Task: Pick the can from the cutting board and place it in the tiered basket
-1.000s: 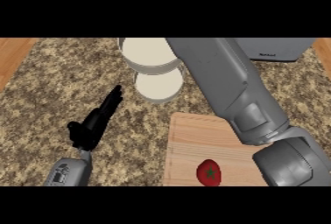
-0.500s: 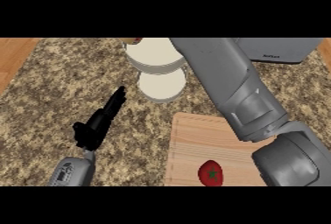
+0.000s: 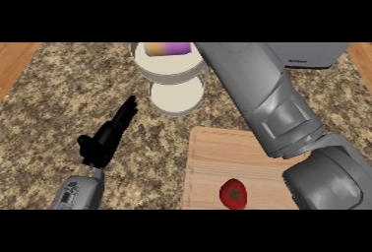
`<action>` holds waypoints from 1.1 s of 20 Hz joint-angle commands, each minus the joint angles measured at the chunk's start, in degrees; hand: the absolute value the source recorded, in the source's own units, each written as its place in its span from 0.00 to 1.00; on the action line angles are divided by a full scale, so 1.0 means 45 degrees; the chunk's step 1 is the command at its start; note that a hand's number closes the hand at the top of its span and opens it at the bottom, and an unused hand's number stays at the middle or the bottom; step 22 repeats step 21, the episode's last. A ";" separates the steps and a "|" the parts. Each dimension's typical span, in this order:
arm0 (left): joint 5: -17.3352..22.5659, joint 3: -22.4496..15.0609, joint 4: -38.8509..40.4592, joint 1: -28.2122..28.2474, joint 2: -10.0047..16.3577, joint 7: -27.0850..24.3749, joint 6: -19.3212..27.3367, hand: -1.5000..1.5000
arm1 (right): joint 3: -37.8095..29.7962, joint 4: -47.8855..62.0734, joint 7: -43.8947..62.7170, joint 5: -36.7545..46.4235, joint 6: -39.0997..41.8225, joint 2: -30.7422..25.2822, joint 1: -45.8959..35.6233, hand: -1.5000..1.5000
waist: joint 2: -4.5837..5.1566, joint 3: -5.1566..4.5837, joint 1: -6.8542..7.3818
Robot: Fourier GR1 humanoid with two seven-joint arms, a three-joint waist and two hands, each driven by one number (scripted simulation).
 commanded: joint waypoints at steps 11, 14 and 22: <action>-0.0106 0.0032 -0.0545 0.1104 -0.0044 -0.0128 0.0292 0.50 | -0.0467 -0.2400 -0.2135 0.0244 -0.3794 -0.3113 0.2179 0.00 | -0.0205 0.0042 -0.0868; 0.0345 0.0669 -0.0232 0.0831 0.0208 0.0019 0.0188 0.50 | -0.0878 -0.3728 -0.2925 -0.0478 -0.2678 -0.3720 0.3927 0.00 | -0.0309 0.0049 -0.1234; 0.0555 0.0863 -0.0907 0.0891 0.0454 0.0632 0.0080 0.50 | -0.1135 -0.6456 -0.2304 -0.1570 0.0797 -0.5965 0.6805 0.00 | -0.0385 0.0035 -0.1401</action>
